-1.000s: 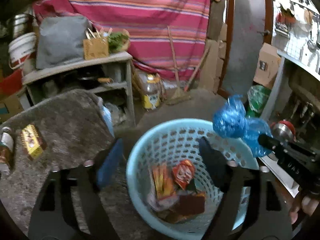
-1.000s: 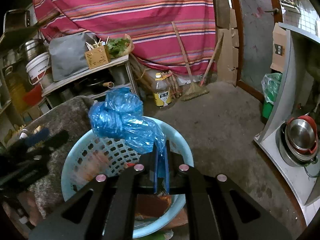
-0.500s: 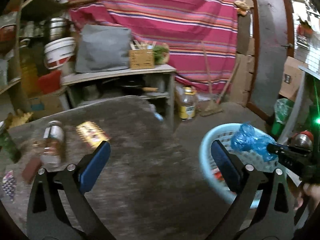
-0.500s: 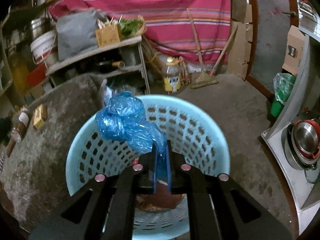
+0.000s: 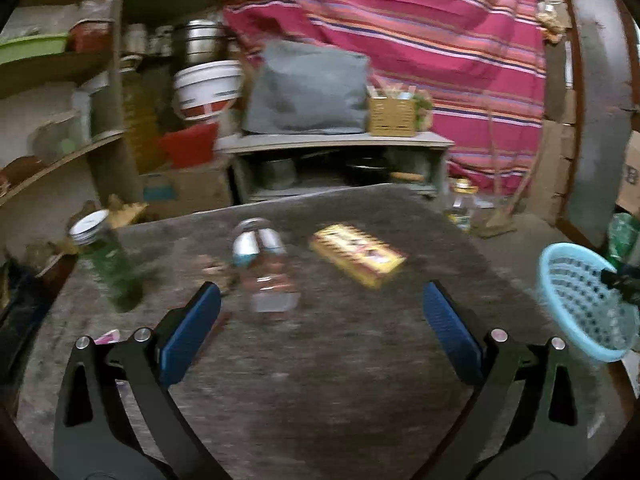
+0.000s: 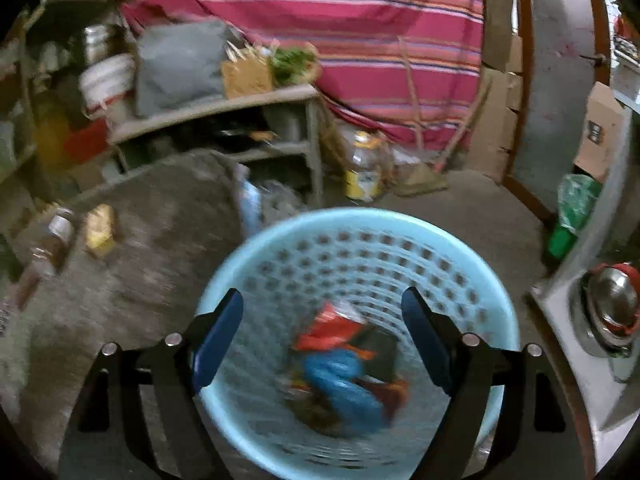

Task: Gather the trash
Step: 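Return both tools from the basket to the table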

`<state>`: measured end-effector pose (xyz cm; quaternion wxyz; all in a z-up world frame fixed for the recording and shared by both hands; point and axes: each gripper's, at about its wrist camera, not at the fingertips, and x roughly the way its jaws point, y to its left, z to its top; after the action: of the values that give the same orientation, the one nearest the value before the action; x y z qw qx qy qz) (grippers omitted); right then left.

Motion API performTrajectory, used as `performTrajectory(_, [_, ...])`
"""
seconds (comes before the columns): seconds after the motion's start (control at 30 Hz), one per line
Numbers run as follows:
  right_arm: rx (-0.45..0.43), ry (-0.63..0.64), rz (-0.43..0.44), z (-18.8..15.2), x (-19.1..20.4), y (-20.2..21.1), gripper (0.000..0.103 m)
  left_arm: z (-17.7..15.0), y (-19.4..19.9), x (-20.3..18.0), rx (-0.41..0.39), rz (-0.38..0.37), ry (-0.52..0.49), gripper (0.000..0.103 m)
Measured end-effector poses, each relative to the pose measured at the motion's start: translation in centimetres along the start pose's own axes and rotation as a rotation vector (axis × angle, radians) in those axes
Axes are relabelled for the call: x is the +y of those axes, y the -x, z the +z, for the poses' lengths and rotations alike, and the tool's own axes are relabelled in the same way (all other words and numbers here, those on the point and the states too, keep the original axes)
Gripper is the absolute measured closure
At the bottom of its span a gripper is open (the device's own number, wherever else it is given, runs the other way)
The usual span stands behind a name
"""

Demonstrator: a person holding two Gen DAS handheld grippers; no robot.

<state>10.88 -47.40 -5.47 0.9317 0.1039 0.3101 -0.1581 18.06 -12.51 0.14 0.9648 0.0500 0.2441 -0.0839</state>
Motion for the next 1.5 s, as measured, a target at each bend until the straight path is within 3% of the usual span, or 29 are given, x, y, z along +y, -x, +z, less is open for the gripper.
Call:
performTrajectory(0.3, [-0.135, 0.093, 0.138, 0.7, 9.6, 2.0, 0.019, -2.3, -0.9, 5.3, 0.026, 0.032, 0.083, 0.005])
performTrajectory(0.53, [-0.141, 0.142, 0.223, 0.2, 16.4, 1.0, 0.018, -3.2, -1.4, 8.3, 0.037, 0.062, 0.128, 0.005])
performTrajectory(0.7, [-0.135, 0.165, 0.260, -0.4, 19.7, -0.4, 0.017, -3.7, -1.7, 11.1, 0.038, 0.061, 0.221, 0.005])
performTrajectory(0.8, [-0.122, 0.186, 0.264, -0.6, 21.3, -1.3, 0.012, -3.8, -2.6, 12.1, 0.072, 0.088, 0.201, 0.005])
performTrajectory(1.2, [-0.091, 0.245, 0.225, -0.6, 23.7, -3.4, 0.004, -4.1, -5.4, 14.2, 0.156, 0.074, 0.190, 0.005])
performTrajectory(1.5, [-0.049, 0.203, 0.192, 0.4, 23.1, -5.4, 0.004, -4.1, -9.0, 12.6, 0.269, 0.011, 0.085, 0.005])
